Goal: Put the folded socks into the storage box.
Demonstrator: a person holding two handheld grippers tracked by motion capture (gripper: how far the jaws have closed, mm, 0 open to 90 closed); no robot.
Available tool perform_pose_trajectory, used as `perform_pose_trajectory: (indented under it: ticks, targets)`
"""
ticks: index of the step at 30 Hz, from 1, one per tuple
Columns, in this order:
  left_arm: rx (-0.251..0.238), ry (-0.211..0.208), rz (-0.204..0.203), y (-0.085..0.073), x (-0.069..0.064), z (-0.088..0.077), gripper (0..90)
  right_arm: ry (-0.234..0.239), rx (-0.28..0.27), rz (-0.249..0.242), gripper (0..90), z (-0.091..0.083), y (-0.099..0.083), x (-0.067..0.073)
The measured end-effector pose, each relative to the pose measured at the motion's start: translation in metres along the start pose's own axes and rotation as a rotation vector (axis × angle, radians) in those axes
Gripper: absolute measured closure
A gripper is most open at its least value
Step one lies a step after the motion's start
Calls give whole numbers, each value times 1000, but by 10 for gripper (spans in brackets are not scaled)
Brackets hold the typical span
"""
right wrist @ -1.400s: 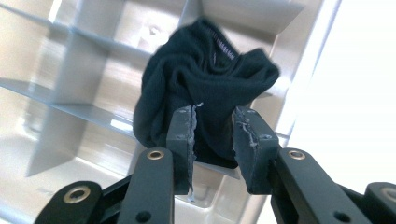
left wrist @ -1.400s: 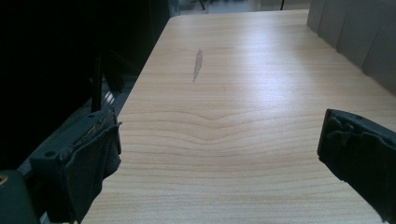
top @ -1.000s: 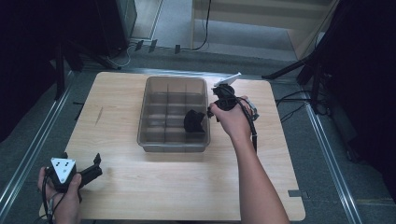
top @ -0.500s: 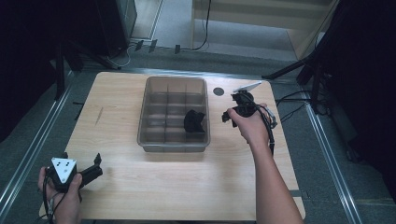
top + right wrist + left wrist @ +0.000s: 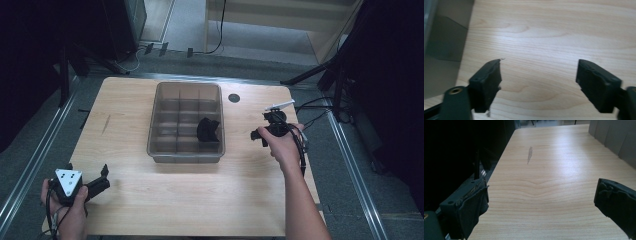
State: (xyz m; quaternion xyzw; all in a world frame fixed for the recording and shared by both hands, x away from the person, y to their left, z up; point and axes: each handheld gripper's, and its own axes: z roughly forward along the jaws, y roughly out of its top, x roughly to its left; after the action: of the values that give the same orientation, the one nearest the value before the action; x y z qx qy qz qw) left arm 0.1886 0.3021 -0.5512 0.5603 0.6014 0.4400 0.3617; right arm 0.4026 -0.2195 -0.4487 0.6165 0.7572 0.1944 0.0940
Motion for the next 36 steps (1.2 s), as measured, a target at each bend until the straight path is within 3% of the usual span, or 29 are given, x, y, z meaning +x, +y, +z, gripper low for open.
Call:
perform_pose_trajectory:
  ticks: [4,7,23,36]
  targets:
    - [0,0,1,0,0,0,0,-27,-20,25,82,0,-12,-13]
    - [1,1,2,0,0,0,0,-6,-27,24,10,2,-20,-20]
    - [1,2,4,0,0,0,0,-16,-99,47,0,6,-68,-45]
    - [-1,4,17,0,-1,0,0,-33,-244,91,0,8,-123,-74]
